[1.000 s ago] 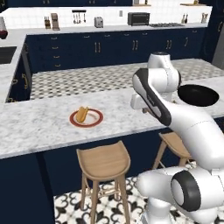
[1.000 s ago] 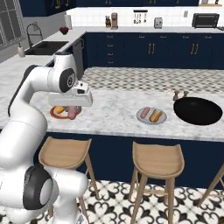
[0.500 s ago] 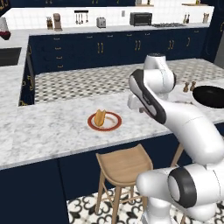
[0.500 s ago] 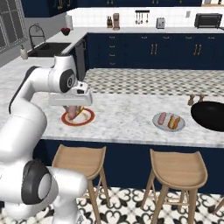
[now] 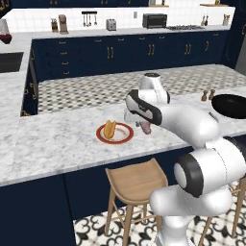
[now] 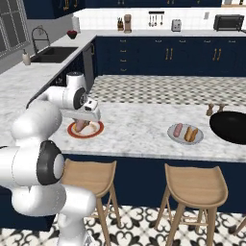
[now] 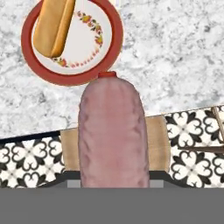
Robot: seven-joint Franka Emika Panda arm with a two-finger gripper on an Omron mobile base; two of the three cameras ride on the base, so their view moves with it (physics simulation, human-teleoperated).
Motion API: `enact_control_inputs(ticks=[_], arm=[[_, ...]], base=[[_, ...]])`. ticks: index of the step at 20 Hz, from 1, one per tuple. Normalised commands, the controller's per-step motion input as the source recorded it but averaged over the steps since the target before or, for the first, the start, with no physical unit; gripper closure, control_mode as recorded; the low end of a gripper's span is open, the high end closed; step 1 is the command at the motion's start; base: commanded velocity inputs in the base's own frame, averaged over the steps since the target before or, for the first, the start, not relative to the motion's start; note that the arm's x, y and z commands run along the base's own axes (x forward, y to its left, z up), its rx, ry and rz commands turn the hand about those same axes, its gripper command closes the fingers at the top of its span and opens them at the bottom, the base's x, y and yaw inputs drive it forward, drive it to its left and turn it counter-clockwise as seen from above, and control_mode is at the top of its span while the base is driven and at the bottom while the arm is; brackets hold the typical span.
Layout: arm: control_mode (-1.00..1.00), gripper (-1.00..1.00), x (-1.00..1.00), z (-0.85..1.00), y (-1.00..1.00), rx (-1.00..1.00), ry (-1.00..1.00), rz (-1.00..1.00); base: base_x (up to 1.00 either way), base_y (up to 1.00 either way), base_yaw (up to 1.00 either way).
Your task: Place one bun and one sausage from the bowl on each plate.
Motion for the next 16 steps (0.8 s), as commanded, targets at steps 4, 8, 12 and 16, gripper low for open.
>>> enact_control_inputs(ticks=[4, 8, 12, 16], arm=[[-1.00, 1.00, 1.00, -0.54, 0.19, 0.04, 0.01, -0.18], [-1.00, 1.00, 1.00, -0.59, 0.12, 0.02, 0.00, -0.15], [-1.00, 1.00, 0.98, -0.68, 0.11, 0.01, 0.00, -0.13], [-1.00, 1.00, 0.67, -0.57, 0.18, 0.01, 0.00, -0.09]], base=[[0.00, 0.00, 0.00], [0.00, 0.00, 0.00], [0.00, 0.00, 0.00], [0.00, 0.00, 0.00]])
